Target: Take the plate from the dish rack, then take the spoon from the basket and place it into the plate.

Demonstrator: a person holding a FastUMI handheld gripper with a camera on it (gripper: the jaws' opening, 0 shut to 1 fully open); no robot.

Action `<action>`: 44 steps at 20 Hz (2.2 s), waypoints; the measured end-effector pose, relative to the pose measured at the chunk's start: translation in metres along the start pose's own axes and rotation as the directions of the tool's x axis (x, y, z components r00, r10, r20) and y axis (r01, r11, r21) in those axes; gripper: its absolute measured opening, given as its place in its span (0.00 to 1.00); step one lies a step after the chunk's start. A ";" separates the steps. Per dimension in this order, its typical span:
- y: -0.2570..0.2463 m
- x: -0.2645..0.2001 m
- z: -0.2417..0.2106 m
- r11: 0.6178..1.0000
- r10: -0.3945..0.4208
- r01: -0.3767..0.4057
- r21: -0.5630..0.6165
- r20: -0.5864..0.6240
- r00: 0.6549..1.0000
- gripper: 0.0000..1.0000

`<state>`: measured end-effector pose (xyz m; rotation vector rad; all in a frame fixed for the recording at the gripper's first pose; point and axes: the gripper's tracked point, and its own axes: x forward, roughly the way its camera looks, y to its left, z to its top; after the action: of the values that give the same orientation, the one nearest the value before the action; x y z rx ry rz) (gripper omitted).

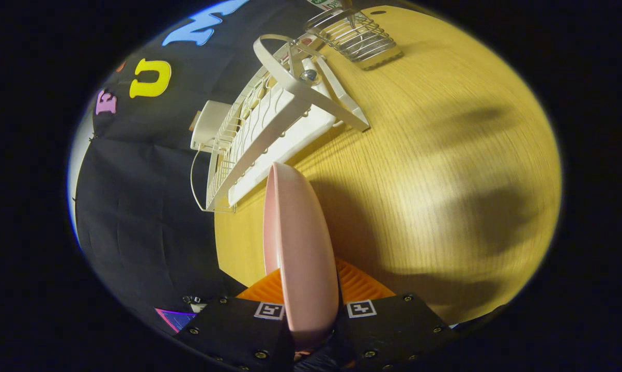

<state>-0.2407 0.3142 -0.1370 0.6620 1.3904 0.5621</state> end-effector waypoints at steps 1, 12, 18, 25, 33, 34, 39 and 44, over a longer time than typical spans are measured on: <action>-0.001 0.001 0.001 1.000 -0.004 0.004 0.004 0.000 1.000 0.29; -0.013 -0.028 0.027 0.991 -0.121 0.125 -0.054 0.075 0.990 0.37; -0.027 -0.075 0.086 0.969 -0.183 0.227 -0.094 0.339 0.923 0.37; -0.024 -0.129 0.175 0.935 -0.187 0.336 -0.113 0.649 0.738 0.37; -0.028 -0.137 0.255 0.953 -0.167 0.301 -0.037 0.764 0.623 0.37; -0.029 -0.135 0.261 0.958 -0.158 0.286 -0.035 0.766 0.622 0.37; -0.028 -0.130 0.289 0.965 -0.132 0.260 -0.035 0.790 0.599 0.37; -0.020 -0.130 0.308 0.956 -0.101 0.283 -0.075 0.823 0.559 0.32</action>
<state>0.0512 0.1801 -0.0426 0.4853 0.4895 0.1476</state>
